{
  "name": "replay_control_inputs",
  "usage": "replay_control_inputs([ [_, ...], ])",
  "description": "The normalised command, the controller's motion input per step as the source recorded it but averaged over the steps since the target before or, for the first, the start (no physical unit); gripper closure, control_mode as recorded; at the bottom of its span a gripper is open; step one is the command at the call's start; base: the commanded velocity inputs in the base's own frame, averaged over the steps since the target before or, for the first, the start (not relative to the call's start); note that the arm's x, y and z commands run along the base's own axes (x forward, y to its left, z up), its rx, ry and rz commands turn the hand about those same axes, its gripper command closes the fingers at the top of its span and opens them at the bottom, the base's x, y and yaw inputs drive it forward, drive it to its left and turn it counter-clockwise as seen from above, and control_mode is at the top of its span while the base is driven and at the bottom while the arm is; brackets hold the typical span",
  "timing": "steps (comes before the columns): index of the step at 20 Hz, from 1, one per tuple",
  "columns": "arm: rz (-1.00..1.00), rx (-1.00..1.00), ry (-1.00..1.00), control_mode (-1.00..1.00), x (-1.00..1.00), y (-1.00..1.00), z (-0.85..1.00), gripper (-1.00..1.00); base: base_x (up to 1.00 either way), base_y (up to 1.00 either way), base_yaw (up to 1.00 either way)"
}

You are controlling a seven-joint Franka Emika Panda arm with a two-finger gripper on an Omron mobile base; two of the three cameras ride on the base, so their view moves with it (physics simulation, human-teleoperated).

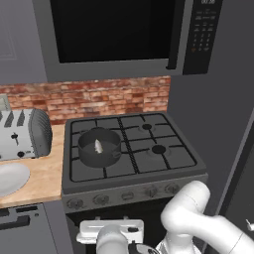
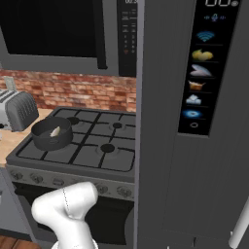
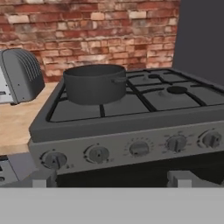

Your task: Retrieve the frozen meat and place it in the pot on a burner. Then turn the burner on.

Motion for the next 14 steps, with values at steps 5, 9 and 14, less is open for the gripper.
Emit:
replay_control_inputs([
  [5, 0.0, 0.0, -0.09, -1.0, 0.14, 0.0, -0.19, -1.0, 0.0, 0.0, 0.0],
  [9, 0.0, 0.0, -0.05, -1.0, 0.19, 0.03, -0.13, -1.0, 0.0, 0.0, 0.0],
  [14, 0.0, 0.0, 0.01, -1.0, 0.24, 0.24, -0.05, -1.0, 0.0, 0.0, 0.0],
])
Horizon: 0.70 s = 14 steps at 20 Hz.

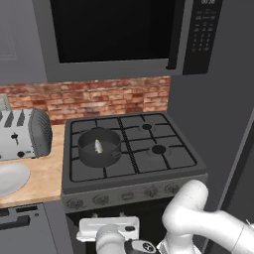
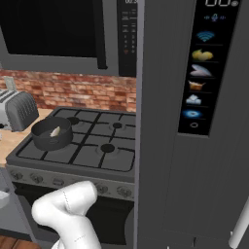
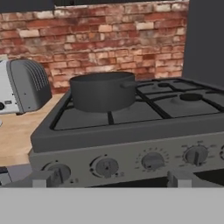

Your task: Retrieve the frozen meat and place it in the pot on a burner. Then turn the burner on.

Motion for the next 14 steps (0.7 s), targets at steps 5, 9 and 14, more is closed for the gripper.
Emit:
replay_control_inputs([
  [5, 0.0, -0.02, 0.0, -1.0, 0.21, 0.39, -0.23, -1.0, 0.0, 0.0, 0.0],
  [9, 0.0, -0.06, 0.0, -1.0, 0.0, 0.18, -0.06, -1.0, 0.0, 0.0, 0.0],
  [14, 0.0, -0.05, 0.0, -1.0, 0.0, 0.08, -0.09, -1.0, 0.0, 0.0, 0.0],
])
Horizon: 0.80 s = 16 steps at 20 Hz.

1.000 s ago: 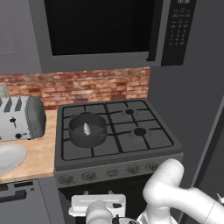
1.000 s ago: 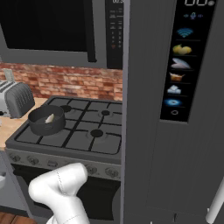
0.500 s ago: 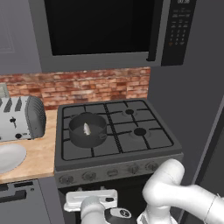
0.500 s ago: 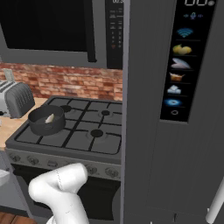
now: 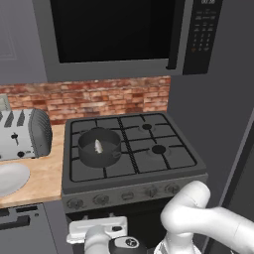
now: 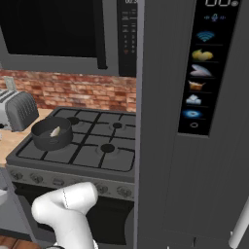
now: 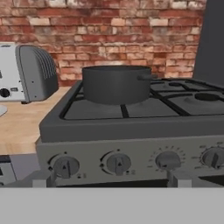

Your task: Retrieve the frozen meat and place it in the pot on a burner. Then turn the burner on.

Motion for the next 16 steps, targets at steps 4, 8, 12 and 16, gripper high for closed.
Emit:
replay_control_inputs([
  [4, 0.0, -0.06, 0.0, -1.0, 0.0, 0.14, -0.04, -1.0, 0.0, 0.0, 0.0],
  [8, 0.0, -0.03, 0.0, -1.0, 0.0, 0.07, -0.05, -1.0, 0.0, 0.0, 0.0],
  [12, 0.0, -0.03, 0.0, -1.0, 0.02, 0.06, -0.03, -1.0, 0.0, 0.0, 0.0],
  [16, 0.0, -0.01, 0.0, -1.0, 0.07, 0.0, -0.03, -1.0, 0.0, 0.0, 0.0],
])
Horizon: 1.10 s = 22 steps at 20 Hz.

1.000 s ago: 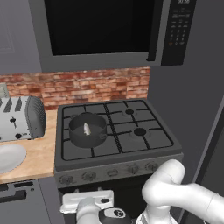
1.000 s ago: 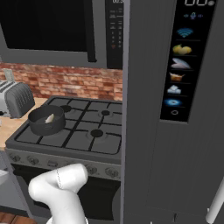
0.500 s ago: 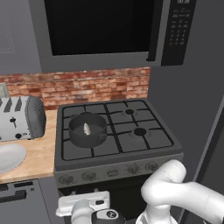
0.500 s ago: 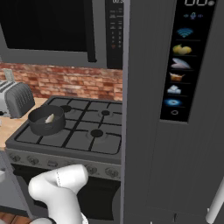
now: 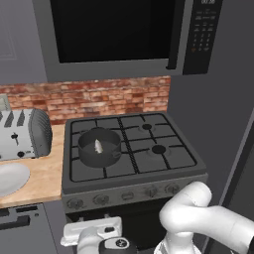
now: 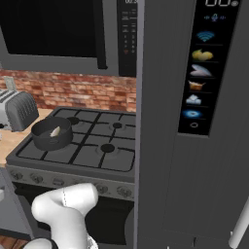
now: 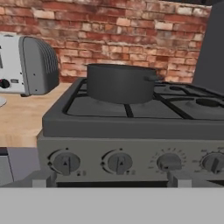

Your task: Retrieve the frozen meat and place it in the pot on a burner. Then turn the burner on.

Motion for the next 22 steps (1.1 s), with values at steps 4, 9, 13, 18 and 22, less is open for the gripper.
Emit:
replay_control_inputs([
  [4, 0.0, 0.0, 0.0, -1.0, 0.07, 0.0, 0.0, -1.0, 0.0, 0.0, 0.0],
  [9, 0.0, -0.01, 0.0, -1.0, 0.03, 0.07, -0.01, -1.0, 0.0, 0.0, 0.0],
  [13, 0.0, 0.0, 0.01, -1.0, 0.17, 0.2, -0.07, -1.0, 0.0, 0.0, 0.0],
  [18, -0.05, 0.0, -0.03, -1.0, 0.26, 0.35, -0.09, -1.0, 0.0, 0.0, 0.0],
  [22, -0.04, 0.0, -0.01, -1.0, 0.27, 0.36, -0.18, -1.0, 0.0, 0.0, 0.0],
])
